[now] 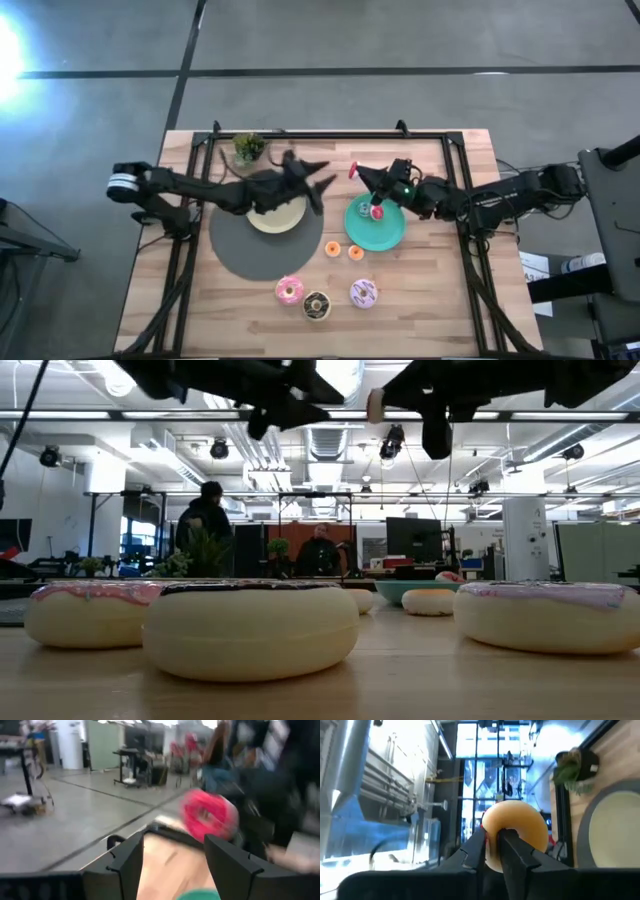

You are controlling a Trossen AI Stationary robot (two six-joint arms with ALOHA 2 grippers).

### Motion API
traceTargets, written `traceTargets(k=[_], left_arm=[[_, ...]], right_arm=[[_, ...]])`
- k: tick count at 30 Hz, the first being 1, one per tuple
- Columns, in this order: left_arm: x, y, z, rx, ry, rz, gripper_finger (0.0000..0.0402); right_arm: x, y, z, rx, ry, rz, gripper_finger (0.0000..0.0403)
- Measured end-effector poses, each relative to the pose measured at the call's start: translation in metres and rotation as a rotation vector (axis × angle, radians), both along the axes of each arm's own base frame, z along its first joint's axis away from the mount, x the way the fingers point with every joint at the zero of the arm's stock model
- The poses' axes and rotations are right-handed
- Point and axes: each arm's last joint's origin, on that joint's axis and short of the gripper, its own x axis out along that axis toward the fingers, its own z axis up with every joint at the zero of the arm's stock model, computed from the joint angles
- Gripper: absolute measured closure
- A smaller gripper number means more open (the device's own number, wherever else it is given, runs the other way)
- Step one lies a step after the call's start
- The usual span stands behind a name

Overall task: Pick & Place donuts
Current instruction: Put the small right red donut on the light blue plate

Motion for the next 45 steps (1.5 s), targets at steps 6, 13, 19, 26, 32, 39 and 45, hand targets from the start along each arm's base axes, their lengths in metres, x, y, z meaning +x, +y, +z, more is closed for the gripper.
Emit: traceTargets(k=[6, 13, 19, 26, 32, 39, 45], left_arm=[[0.023, -0.008, 0.004, 0.113, 0.093, 0.03, 0.0218], [0.025, -0.011, 0.005, 0.122, 0.092, 0.02, 0.0218], [0.031, -0.012, 0.001, 0.113, 0.082, -0.021, 0.0218], [0.054, -0.012, 0.006, 0.116, 0.063, 0.01, 0.0218], [0.064, -0.008, 0.005, 0.121, 0.115, 0.089, 0.0218], [0.063, 0.002, 0.006, 0.121, 0.133, 0.146, 0.0224], [0.063, 0.007, 0.006, 0.116, 0.146, 0.11, 0.0277]], right_arm=[[-0.003, -0.001, 0.003, 0.002, -0.01, -0.037, 0.0326], [-0.004, -0.004, 0.003, -0.005, -0.004, -0.085, 0.0319], [-0.003, -0.005, 0.001, -0.004, 0.007, -0.092, 0.0321], [-0.003, -0.005, 0.0, -0.004, 0.024, -0.098, 0.0322], [-0.003, -0.006, 0.001, -0.004, 0.026, -0.112, 0.0323], [-0.003, -0.005, 0.001, -0.012, 0.028, -0.086, 0.0319], [-0.003, -0.004, 0.001, -0.027, 0.036, -0.063, 0.0321]])
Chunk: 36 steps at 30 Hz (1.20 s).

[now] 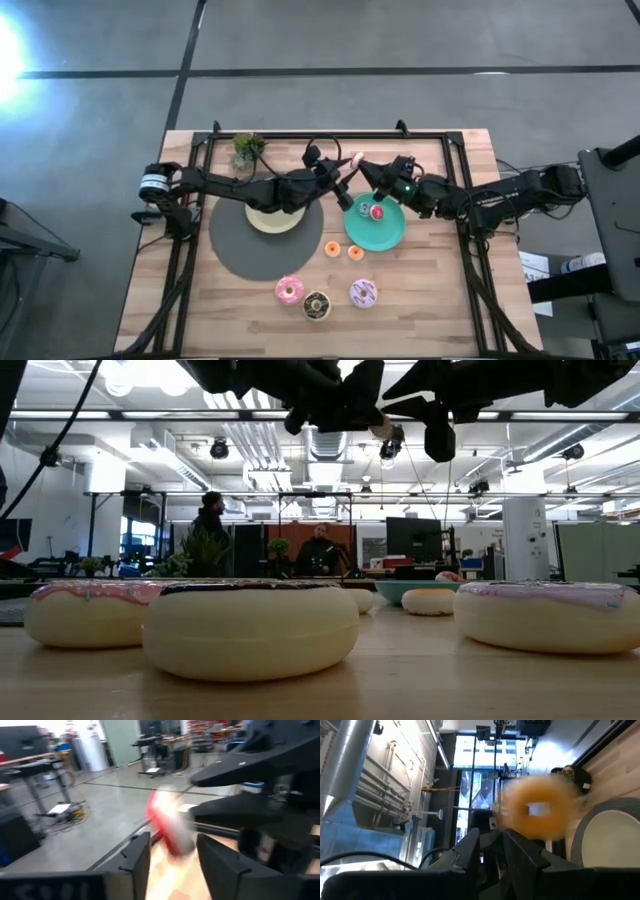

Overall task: Pick & Place donuts
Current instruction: Put the small right red donut on the light blue plate

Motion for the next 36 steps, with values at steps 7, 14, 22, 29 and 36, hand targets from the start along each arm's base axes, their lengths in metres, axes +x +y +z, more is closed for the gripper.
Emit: traceTargets(k=[7, 14, 22, 29, 36], left_arm=[[0.001, 0.0, 0.005, 0.045, 0.005, -0.032, 0.0374], [-0.007, 0.007, -0.013, 0.027, 0.213, 0.032, 0.04], [-0.037, 0.027, -0.049, -0.153, 0.226, 0.05, 0.0401], [-0.046, 0.048, -0.051, -0.325, 0.206, -0.142, 0.0393], [-0.059, 0.046, -0.059, -0.463, 0.325, -0.108, 0.0308]], right_arm=[[0.0, 0.0, 0.0, -0.008, 0.002, 0.008, 0.0321], [-0.015, 0.002, 0.019, -0.136, 0.009, 0.077, 0.0319], [-0.075, 0.003, 0.038, -0.196, 0.449, 0.088, 0.0318], [-0.096, 0.005, 0.05, -0.186, 0.851, 0.167, 0.0314], [-0.061, -0.013, 0.026, -0.126, 1.261, 0.242, 0.0275]])
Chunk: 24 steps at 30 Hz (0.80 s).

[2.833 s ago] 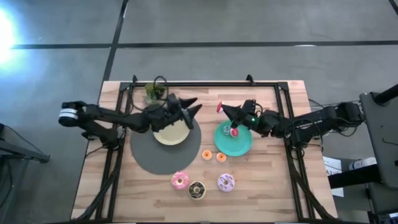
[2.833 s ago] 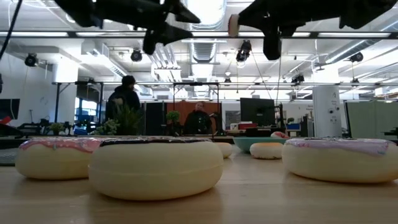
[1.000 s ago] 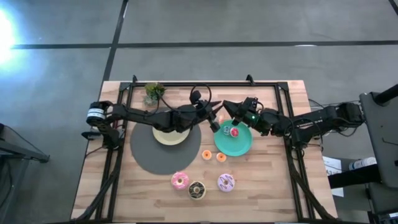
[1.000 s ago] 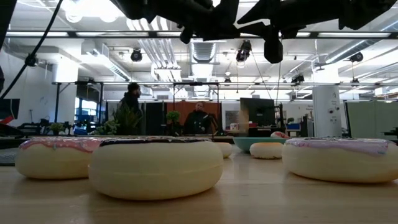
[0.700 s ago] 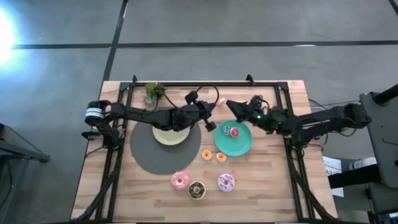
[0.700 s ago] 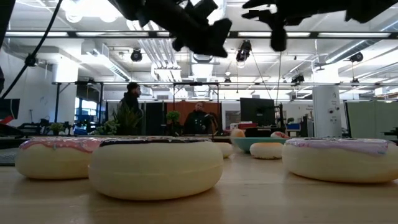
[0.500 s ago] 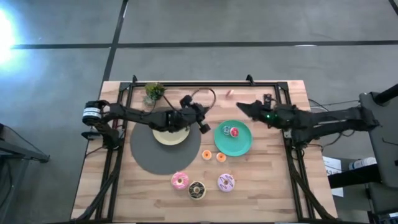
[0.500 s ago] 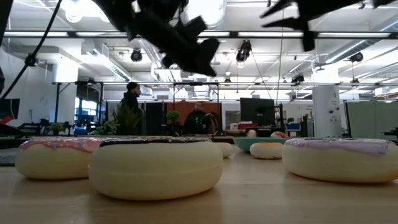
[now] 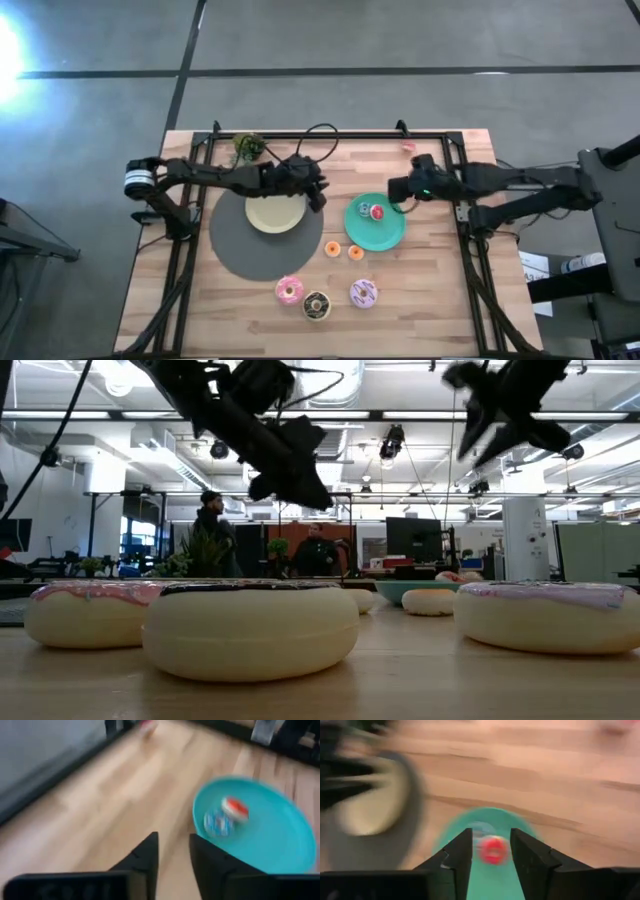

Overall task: Pick & Place donuts
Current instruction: Put the small right red donut on the light blue plate

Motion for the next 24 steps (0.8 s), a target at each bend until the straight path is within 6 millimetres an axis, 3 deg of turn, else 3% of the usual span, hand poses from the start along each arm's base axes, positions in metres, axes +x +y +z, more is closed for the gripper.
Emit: traceTargets(k=[4, 12, 19, 24], left_arm=[[-0.02, -0.004, 0.0, -0.084, 0.056, 0.031, 0.0277], [-0.07, -0.013, -0.001, -0.196, -0.051, 0.114, 0.0272], [-0.098, -0.018, -0.007, -0.266, -0.122, 0.159, 0.0271], [-0.104, -0.02, -0.003, -0.269, -0.148, 0.173, 0.0271]], right_arm=[[-0.001, -0.037, -0.009, 0.09, 0.2, -0.085, 0.0255], [0.008, -0.119, -0.021, 0.127, 0.449, -0.05, 0.0249], [0.023, -0.193, -0.058, 0.248, 0.576, -0.05, 0.0252], [0.02, -0.24, -0.082, 0.301, 0.613, -0.096, 0.0259]])
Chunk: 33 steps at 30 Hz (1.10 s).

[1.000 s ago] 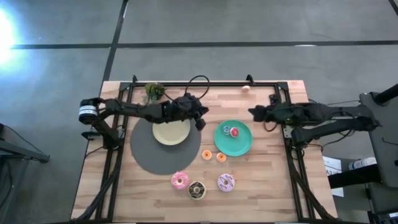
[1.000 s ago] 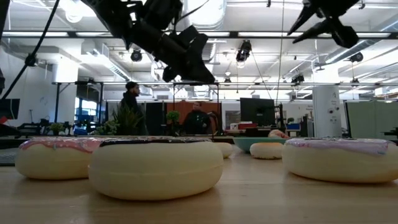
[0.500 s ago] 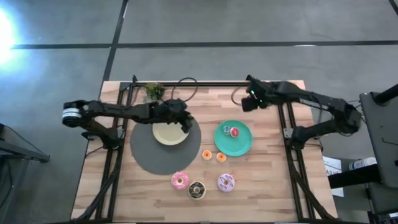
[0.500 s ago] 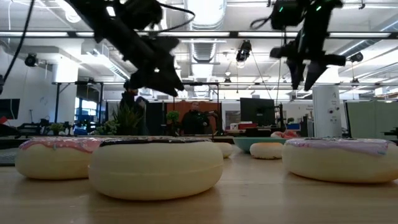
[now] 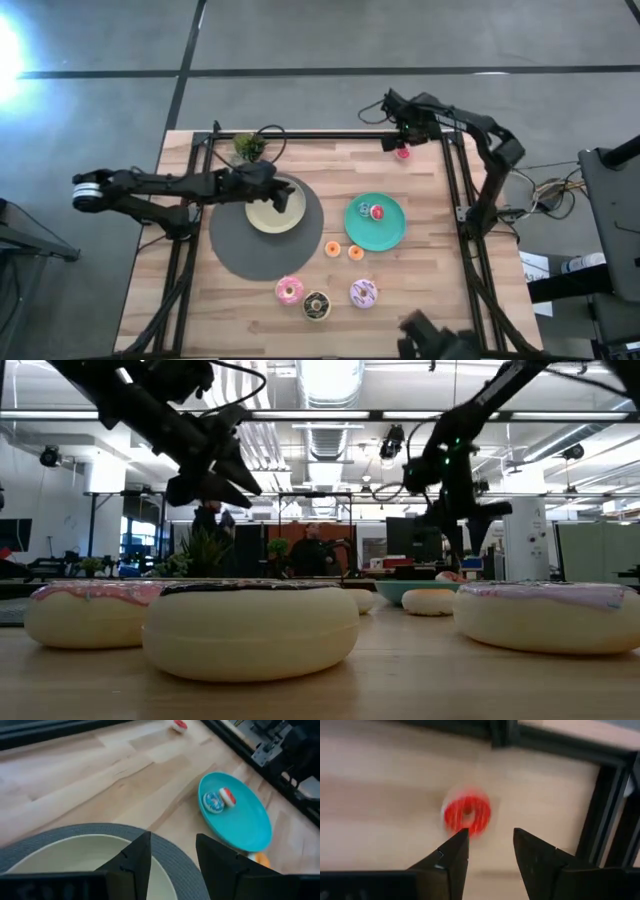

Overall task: Pick & Place donuts
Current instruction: Put the small right red donut on the light blue plate

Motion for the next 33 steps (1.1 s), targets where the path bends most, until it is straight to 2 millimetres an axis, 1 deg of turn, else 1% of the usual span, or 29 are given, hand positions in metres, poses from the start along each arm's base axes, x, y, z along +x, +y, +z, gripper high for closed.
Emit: traceTargets(k=[3, 5, 9, 12, 17, 19, 23, 26, 28, 33], left_arm=[[0.0, 0.0, 0.004, 0.009, -0.013, 0.01, 0.0271], [0.0, 0.001, 0.004, 0.016, -0.011, 0.023, 0.0272], [-0.001, 0.001, 0.004, 0.028, -0.005, 0.041, 0.0273], [-0.001, 0.001, 0.002, 0.027, 0.007, 0.042, 0.0273], [-0.002, 0.001, 0.001, 0.028, 0.026, 0.04, 0.0273], [-0.002, 0.001, 0.0, 0.028, 0.028, 0.04, 0.0273], [-0.002, 0.001, 0.0, 0.027, 0.028, 0.043, 0.0273], [-0.002, 0.002, 0.0, 0.026, 0.028, 0.046, 0.0273], [-0.003, 0.003, 0.0, 0.026, 0.028, 0.049, 0.0273], [-0.003, 0.003, 0.0, 0.029, 0.029, 0.055, 0.0273]], right_arm=[[-0.001, -0.017, -0.01, 0.009, 0.004, 0.002, 0.0267], [-0.002, -0.023, -0.017, 0.034, 0.004, 0.001, 0.0272], [-0.005, -0.028, -0.036, 0.113, 0.008, 0.016, 0.0277], [-0.007, -0.03, -0.046, 0.117, 0.055, 0.019, 0.0277], [-0.009, -0.035, -0.048, 0.122, 0.007, 0.021, 0.0278], [-0.01, -0.034, -0.042, 0.117, -0.011, 0.029, 0.0278], [-0.011, -0.029, -0.022, 0.082, -0.048, 0.06, 0.0278], [-0.014, -0.026, -0.016, 0.069, -0.053, 0.073, 0.0278], [-0.016, -0.024, -0.018, 0.076, -0.048, 0.075, 0.0278], [-0.015, -0.023, -0.041, 0.127, -0.074, 0.081, 0.0278]])
